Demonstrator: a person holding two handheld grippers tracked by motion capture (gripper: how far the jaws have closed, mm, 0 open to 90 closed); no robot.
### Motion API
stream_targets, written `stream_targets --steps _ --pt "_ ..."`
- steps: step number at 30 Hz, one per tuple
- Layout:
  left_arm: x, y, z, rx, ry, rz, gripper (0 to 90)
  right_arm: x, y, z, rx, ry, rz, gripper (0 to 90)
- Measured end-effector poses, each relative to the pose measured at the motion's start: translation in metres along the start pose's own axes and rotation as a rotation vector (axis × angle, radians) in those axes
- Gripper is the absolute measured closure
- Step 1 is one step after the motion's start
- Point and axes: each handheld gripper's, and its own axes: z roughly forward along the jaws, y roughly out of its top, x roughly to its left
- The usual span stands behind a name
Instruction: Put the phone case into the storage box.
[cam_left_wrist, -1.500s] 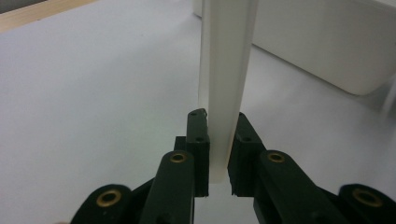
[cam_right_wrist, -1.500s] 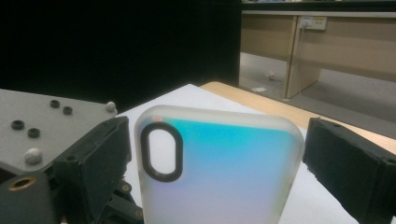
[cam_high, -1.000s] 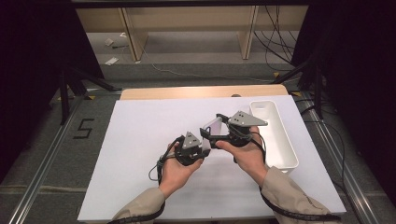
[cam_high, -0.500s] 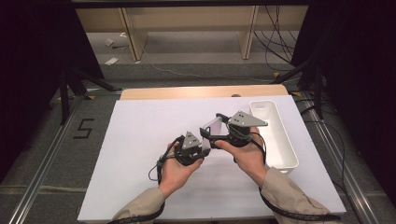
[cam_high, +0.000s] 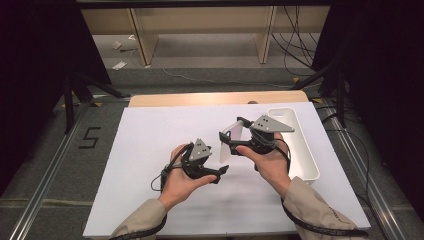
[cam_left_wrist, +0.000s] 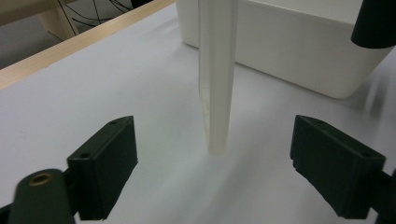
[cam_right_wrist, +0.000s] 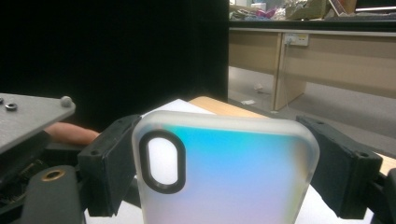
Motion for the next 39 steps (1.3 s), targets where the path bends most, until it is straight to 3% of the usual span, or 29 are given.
stream_targets --steps 6,25,39 --pt "0.005 -0.004 -0.010 -0.001 -0.022 0.017 0.0 -0.002 0.000 -0.002 -0.001 -0.006 0.001 18.3" --pt "0.019 -0.016 -0.040 -0.042 0.003 0.004 0.0 -0.012 0.004 -0.010 -0.012 -0.037 -0.002 18.3" --pt "0.029 -0.029 -0.053 -0.027 0.028 0.001 0.0 -0.017 0.006 -0.014 -0.016 -0.052 0.004 18.3"
